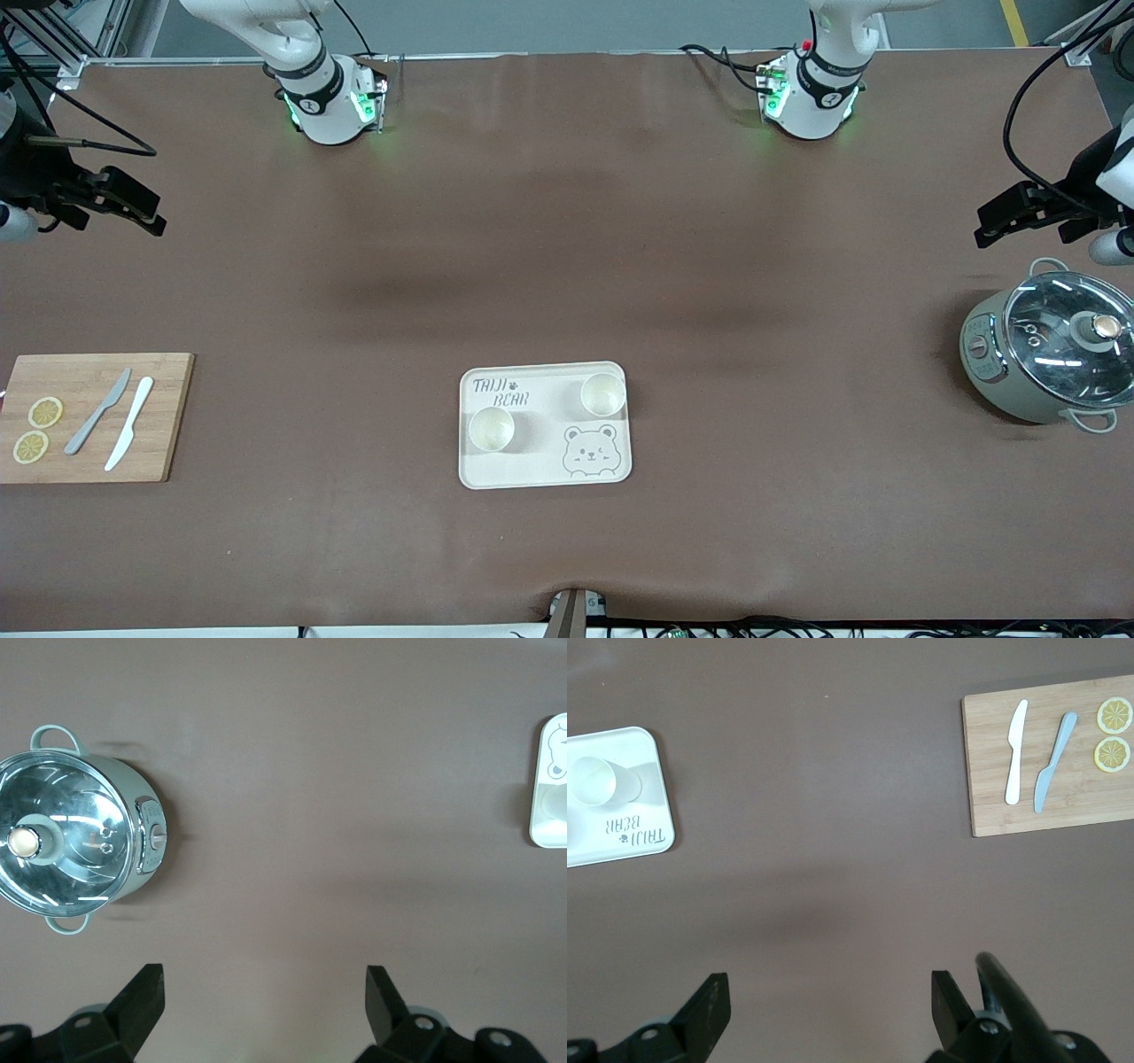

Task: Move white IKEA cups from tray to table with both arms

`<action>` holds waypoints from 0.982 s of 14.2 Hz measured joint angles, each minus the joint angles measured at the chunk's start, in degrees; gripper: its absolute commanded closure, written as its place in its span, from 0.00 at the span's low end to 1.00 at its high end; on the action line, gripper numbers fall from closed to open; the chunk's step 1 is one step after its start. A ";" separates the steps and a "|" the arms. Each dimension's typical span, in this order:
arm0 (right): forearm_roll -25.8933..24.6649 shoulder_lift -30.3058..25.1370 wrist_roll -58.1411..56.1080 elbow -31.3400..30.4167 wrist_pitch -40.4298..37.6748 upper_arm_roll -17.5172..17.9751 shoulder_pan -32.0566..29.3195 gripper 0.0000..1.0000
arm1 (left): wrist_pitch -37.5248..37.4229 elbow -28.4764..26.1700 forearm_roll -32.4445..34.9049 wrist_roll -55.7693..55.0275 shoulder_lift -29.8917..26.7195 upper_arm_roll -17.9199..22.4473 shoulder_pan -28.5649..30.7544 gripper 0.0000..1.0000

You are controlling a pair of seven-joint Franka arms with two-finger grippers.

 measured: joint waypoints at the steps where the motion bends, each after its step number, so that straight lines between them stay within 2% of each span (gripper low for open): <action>1: 0.00 0.03 0.00 0.00 0.00 -0.02 0.00 0.00 | 0.00 -0.01 0.00 0.28 0.01 0.04 0.00 0.00; 9: 0.00 0.60 0.00 0.00 -0.14 -0.09 0.00 0.00 | 0.06 -0.19 0.00 0.46 0.21 0.03 -0.01 0.00; 14: 0.00 0.79 0.00 0.00 -0.15 -0.10 -0.01 0.00 | 0.96 -0.58 0.01 0.47 2.99 -0.26 -0.21 0.00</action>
